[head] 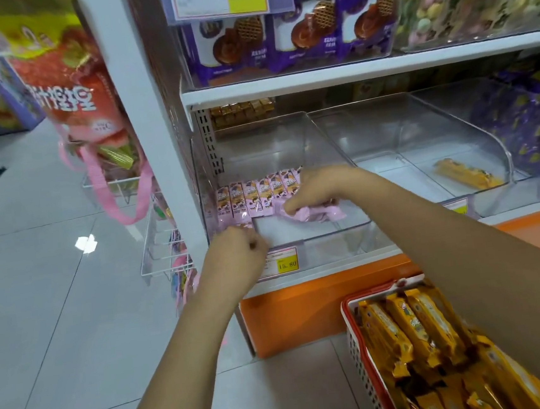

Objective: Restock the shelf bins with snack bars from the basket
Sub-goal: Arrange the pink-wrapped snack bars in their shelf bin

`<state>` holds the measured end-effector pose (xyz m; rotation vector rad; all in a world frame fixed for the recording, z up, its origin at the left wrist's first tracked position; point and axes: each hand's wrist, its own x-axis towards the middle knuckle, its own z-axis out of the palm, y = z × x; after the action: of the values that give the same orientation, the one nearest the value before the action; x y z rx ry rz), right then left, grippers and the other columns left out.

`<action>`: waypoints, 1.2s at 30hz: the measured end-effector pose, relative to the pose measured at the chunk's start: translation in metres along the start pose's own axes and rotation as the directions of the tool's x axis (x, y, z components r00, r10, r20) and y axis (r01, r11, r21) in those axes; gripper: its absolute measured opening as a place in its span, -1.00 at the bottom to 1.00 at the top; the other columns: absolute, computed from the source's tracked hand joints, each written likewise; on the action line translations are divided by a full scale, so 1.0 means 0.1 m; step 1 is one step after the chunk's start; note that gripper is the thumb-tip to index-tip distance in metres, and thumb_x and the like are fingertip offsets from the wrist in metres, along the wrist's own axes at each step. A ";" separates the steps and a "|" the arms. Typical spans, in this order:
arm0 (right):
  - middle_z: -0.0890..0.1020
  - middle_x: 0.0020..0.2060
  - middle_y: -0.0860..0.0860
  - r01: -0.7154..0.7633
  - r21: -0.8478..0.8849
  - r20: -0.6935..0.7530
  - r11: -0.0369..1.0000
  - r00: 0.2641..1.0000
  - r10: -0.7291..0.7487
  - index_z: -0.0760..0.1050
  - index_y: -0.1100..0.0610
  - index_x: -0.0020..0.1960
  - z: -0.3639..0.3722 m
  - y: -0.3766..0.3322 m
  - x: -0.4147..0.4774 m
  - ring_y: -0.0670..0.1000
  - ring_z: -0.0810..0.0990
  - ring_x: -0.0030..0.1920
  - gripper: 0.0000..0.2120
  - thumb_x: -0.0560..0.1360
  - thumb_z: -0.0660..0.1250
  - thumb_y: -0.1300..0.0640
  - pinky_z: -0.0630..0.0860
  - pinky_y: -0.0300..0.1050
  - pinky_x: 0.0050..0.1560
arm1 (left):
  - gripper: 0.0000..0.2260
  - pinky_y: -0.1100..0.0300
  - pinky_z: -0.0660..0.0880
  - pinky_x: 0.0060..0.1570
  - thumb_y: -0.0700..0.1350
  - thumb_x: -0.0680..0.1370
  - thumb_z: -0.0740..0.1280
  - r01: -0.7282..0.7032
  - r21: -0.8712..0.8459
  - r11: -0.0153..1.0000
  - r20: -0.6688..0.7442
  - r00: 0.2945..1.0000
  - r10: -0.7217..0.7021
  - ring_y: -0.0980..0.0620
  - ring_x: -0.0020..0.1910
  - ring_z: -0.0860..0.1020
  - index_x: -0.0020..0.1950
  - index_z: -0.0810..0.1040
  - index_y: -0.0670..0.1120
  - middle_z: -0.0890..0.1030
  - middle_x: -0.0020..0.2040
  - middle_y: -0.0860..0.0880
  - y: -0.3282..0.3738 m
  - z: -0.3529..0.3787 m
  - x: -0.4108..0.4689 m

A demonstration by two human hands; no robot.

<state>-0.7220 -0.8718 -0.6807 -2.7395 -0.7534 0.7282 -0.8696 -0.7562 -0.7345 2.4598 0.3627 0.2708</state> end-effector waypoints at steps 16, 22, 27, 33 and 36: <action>0.38 -0.36 0.04 0.045 0.116 0.053 0.992 0.997 -0.051 0.33 0.16 -0.29 0.60 -0.17 0.41 0.00 0.39 -0.36 -0.53 0.60 0.13 -0.18 0.39 -0.16 -0.28 | -0.55 0.19 0.12 -0.47 -0.06 0.59 0.26 0.022 0.106 0.994 0.004 1.000 -0.022 0.07 -0.52 0.26 -0.50 0.31 -0.06 0.28 -0.54 -0.02 -0.03 -0.02 0.01; 0.36 -0.40 0.10 0.218 0.251 -0.379 0.943 0.919 -0.111 0.27 0.15 -0.35 0.36 0.13 -0.11 0.04 0.42 -0.28 -0.60 0.59 0.24 0.01 0.39 -0.10 -0.25 | -0.75 0.29 0.40 -0.33 -0.09 0.58 0.28 -0.197 -0.013 0.980 -0.225 0.956 0.189 0.11 -0.37 0.51 -0.26 0.58 -0.11 0.57 -0.38 0.01 0.15 0.07 -0.10; 0.33 -0.45 0.06 0.292 0.331 -0.534 0.897 0.842 -0.077 0.39 0.26 -0.34 0.43 0.91 -0.92 -0.08 0.37 -0.41 -0.63 0.54 0.33 0.07 0.35 -0.13 -0.30 | -0.66 0.31 0.29 -0.44 0.04 0.58 0.21 -0.341 -0.283 0.896 -0.169 0.938 0.304 0.13 -0.44 0.43 -0.39 0.41 0.02 0.46 -0.48 0.03 0.63 0.38 -0.32; 0.51 -0.41 0.16 -0.031 0.320 -0.460 0.947 0.868 0.184 0.45 0.24 -0.31 0.91 2.23 -1.57 -0.04 0.45 -0.37 -0.69 0.53 0.36 0.10 0.25 -0.02 -0.29 | -0.72 0.19 0.31 -0.34 0.01 0.57 0.25 -0.499 -0.144 0.854 0.316 0.795 0.518 0.10 -0.38 0.46 -0.32 0.42 -0.01 0.42 -0.47 0.06 1.09 1.21 -0.50; 0.60 -0.22 0.25 -0.262 0.384 -0.489 0.885 0.756 0.436 0.52 0.31 -0.19 1.09 2.91 -1.81 0.19 0.58 -0.14 -0.76 0.51 0.35 0.12 0.32 -0.04 -0.21 | -0.87 0.20 0.39 -0.20 -0.04 0.58 0.26 -0.531 -0.104 0.841 0.461 0.723 0.514 0.05 -0.15 0.57 -0.16 0.51 0.02 0.55 -0.26 0.09 1.24 1.59 -0.55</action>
<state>-0.7901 -1.2066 -0.7933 -2.6109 0.0163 0.0336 -0.8530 -0.9573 -0.7879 2.5082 -0.5624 -0.1221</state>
